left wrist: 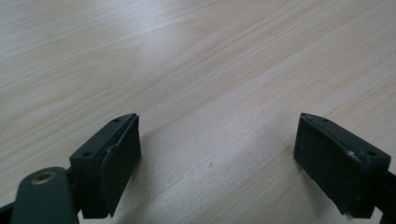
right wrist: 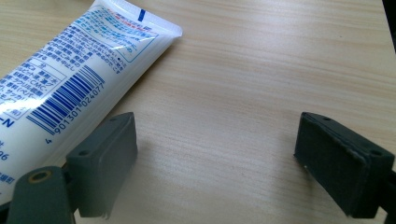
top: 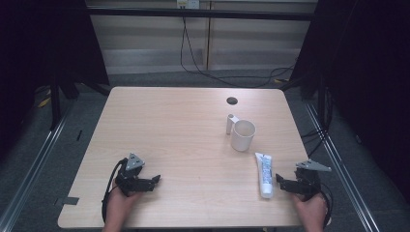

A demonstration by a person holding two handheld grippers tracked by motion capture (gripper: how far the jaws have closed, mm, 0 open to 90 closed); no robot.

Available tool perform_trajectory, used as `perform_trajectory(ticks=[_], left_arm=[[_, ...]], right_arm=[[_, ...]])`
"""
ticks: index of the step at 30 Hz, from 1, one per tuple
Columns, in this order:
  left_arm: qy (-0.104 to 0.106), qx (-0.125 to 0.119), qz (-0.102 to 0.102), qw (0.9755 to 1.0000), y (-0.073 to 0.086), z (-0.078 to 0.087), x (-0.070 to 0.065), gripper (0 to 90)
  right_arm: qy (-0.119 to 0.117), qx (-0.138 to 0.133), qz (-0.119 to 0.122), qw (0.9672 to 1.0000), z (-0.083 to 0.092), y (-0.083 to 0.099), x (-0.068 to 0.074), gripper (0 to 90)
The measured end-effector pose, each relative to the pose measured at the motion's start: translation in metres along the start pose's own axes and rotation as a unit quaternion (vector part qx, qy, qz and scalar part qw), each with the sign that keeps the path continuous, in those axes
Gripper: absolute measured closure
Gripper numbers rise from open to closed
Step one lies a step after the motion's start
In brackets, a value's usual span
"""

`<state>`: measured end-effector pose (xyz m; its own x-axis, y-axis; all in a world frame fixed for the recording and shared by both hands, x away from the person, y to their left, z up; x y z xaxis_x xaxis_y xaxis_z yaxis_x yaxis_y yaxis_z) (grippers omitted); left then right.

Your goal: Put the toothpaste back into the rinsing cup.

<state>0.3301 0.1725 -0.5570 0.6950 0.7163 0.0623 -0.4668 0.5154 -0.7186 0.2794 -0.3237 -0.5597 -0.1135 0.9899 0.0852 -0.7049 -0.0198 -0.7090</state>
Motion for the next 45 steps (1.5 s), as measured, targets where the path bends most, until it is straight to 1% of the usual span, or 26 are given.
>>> perform_trajectory(ticks=[3,7,10,11,12,14,15,17,19,20,23,25,28,34,39,45], left_arm=[[0.000,0.000,0.000,1.0000,0.000,0.000,0.000,14.6],[0.000,0.000,0.000,1.0000,0.000,0.000,0.000,14.6],[0.000,0.000,0.000,1.0000,0.000,0.000,0.000,14.6],[0.000,0.000,0.000,1.0000,0.000,0.000,0.000,14.6],[0.000,0.000,0.000,1.0000,0.000,0.000,0.000,14.6],[0.000,0.000,0.000,1.0000,0.000,0.000,0.000,14.6],[0.000,0.000,0.000,1.0000,0.000,0.000,0.000,14.6],[0.000,0.000,0.000,1.0000,0.000,0.000,0.000,14.6],[0.000,0.000,0.000,1.0000,0.000,0.000,0.000,14.6],[0.000,0.000,0.000,1.0000,0.000,0.000,0.000,14.6],[0.000,0.000,0.000,1.0000,0.000,0.000,0.000,14.6],[0.000,0.000,0.000,1.0000,0.000,0.000,0.000,14.6],[0.000,0.000,0.000,1.0000,0.000,0.000,0.000,14.6],[0.000,0.000,0.000,1.0000,0.000,0.000,0.000,14.6],[0.000,0.000,0.000,1.0000,0.000,0.000,0.000,14.6],[0.000,0.000,0.000,1.0000,0.000,0.000,0.000,14.6]], right_arm=[[0.000,-0.002,0.002,1.0000,-0.001,-0.001,0.000,12.7],[0.004,-0.001,-0.002,1.0000,-0.001,-0.001,0.002,13.4],[0.012,0.013,-0.008,0.9998,-0.001,-0.004,0.002,15.1],[0.015,0.022,-0.012,0.9996,-0.001,-0.005,0.003,16.9],[0.015,0.028,-0.010,0.9994,-0.002,-0.006,0.003,19.6],[0.011,0.048,-0.013,0.9987,-0.002,-0.010,0.006,25.2],[0.007,0.054,-0.015,0.9984,-0.002,-0.013,0.007,25.3],[0.009,0.061,-0.019,0.9980,-0.001,-0.020,0.008,24.6],[0.006,0.068,-0.027,0.9973,0.000,-0.025,0.010,24.3],[0.005,0.069,-0.027,0.9973,0.000,-0.027,0.011,24.4],[0.003,0.085,-0.040,0.9955,0.000,-0.033,0.015,25.7],[0.001,0.092,-0.042,0.9949,0.000,-0.036,0.019,26.1],[-0.005,0.098,-0.051,0.9939,0.000,-0.041,0.024,26.6],[-0.015,0.112,-0.057,0.9919,0.001,-0.048,0.032,28.9],[-0.022,0.118,-0.059,0.9910,0.001,-0.052,0.038,29.9],[-0.028,0.130,-0.054,0.9897,-0.001,-0.057,0.046,30.5]])
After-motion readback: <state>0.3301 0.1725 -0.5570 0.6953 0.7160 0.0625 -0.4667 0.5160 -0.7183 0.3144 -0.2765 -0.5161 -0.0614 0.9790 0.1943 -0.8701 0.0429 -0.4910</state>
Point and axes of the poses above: each handheld gripper's, and its own axes: z roughly backward along the jaws, y roughly out of its underside, x roughly to its left, the point moved 7 cm from there along -z, roughly forward along the jaws, and after that the axes turned 6 degrees about -z, right-handed, at the moved point
